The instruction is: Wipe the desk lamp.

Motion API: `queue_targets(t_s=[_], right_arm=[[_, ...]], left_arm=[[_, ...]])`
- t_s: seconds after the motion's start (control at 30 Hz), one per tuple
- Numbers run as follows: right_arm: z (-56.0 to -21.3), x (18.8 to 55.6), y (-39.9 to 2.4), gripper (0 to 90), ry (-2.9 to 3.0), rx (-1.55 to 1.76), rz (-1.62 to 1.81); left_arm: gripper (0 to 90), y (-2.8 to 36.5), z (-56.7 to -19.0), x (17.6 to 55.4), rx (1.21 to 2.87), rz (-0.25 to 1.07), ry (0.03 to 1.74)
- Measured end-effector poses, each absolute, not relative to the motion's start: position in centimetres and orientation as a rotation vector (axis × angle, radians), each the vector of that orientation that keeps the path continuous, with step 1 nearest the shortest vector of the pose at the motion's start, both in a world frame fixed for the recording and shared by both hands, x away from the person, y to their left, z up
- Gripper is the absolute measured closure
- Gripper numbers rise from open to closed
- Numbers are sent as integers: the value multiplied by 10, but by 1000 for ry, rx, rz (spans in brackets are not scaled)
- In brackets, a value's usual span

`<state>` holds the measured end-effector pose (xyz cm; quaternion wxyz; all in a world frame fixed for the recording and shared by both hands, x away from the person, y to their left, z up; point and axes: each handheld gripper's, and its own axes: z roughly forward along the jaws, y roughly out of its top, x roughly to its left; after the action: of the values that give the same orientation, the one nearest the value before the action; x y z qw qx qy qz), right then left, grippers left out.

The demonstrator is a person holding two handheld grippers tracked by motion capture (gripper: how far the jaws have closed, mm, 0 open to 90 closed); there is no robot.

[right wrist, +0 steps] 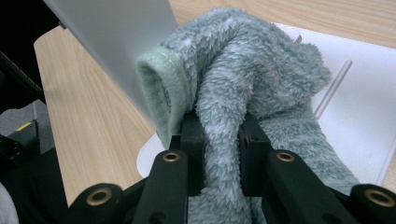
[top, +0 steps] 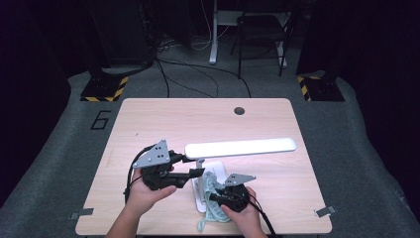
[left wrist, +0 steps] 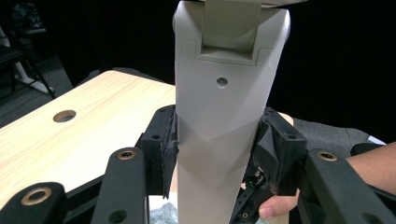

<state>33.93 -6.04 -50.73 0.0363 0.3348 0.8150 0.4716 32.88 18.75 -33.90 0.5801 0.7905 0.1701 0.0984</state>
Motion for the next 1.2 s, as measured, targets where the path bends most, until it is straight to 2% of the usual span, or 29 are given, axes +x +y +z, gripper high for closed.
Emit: queue_targets(t_s=[0.23,0.87,1.2], right_arm=[[-500,340,-60,766,2527,1029,1461],[-420,323,-67,767,2361,869,1714],[-402,319,-67,765,2285,826,1751]], left_arm=[[521,187,-340,329,1841,228,394],[522,188,-340,329,1839,228,394],[521,188,-340,329,1841,231,397]])
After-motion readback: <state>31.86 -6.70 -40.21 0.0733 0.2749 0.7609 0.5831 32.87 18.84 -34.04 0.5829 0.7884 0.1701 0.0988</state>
